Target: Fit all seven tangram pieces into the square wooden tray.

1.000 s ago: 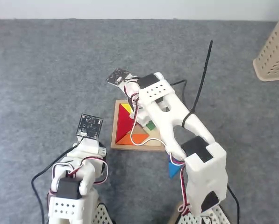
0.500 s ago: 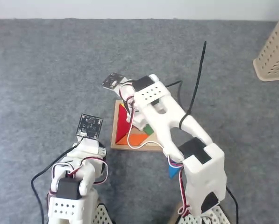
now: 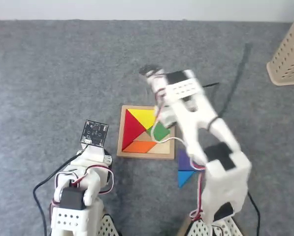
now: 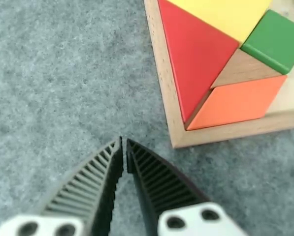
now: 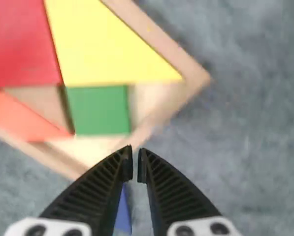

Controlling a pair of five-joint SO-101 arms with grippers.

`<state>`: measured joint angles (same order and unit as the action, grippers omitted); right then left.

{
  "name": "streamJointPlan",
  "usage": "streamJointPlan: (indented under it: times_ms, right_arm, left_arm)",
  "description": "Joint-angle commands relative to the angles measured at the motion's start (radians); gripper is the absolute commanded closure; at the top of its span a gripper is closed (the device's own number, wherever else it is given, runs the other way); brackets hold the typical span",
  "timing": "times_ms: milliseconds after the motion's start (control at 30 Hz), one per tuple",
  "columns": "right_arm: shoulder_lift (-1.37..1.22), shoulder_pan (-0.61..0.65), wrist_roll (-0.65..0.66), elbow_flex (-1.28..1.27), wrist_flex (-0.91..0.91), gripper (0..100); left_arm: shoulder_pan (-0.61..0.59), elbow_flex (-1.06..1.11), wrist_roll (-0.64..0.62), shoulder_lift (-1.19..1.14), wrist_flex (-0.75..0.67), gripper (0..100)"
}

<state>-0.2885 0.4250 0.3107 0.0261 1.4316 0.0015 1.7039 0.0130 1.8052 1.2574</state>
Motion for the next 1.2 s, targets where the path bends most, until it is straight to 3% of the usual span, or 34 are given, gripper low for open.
streamJointPlan:
  times_ms: [0, 233, 367, 633, 900, 1067, 1167]
  right_arm:
    - [0.251, -0.016, 0.021, -0.17, -0.019, 98.0]
    - [0.558, -0.074, 0.031, -0.511, -0.027, 98.3]
    - [0.627, -0.134, 0.083, -0.64, -0.033, 98.3]
    - [0.723, -0.136, 0.164, -0.775, -0.048, 97.8]
    - [0.811, 0.087, 0.133, -0.973, -0.206, 94.3]
    - [0.759, 0.094, 0.084, -0.977, -0.28, 84.2]
    - [0.69, 0.099, 0.064, -0.977, -0.338, 83.0]
  left_arm:
    - [-0.006, -0.019, -0.008, 0.021, 0.006, 99]
    - [-0.006, -0.019, -0.008, 0.021, 0.006, 99]
    - [-0.006, -0.019, -0.008, 0.021, 0.006, 99]
    - [-0.006, -0.019, -0.008, 0.021, 0.006, 99]
    - [-0.006, -0.019, -0.008, 0.021, 0.006, 99]
    - [-0.006, -0.019, -0.008, 0.021, 0.006, 99]
    - [-0.006, -0.019, -0.008, 0.021, 0.006, 99]
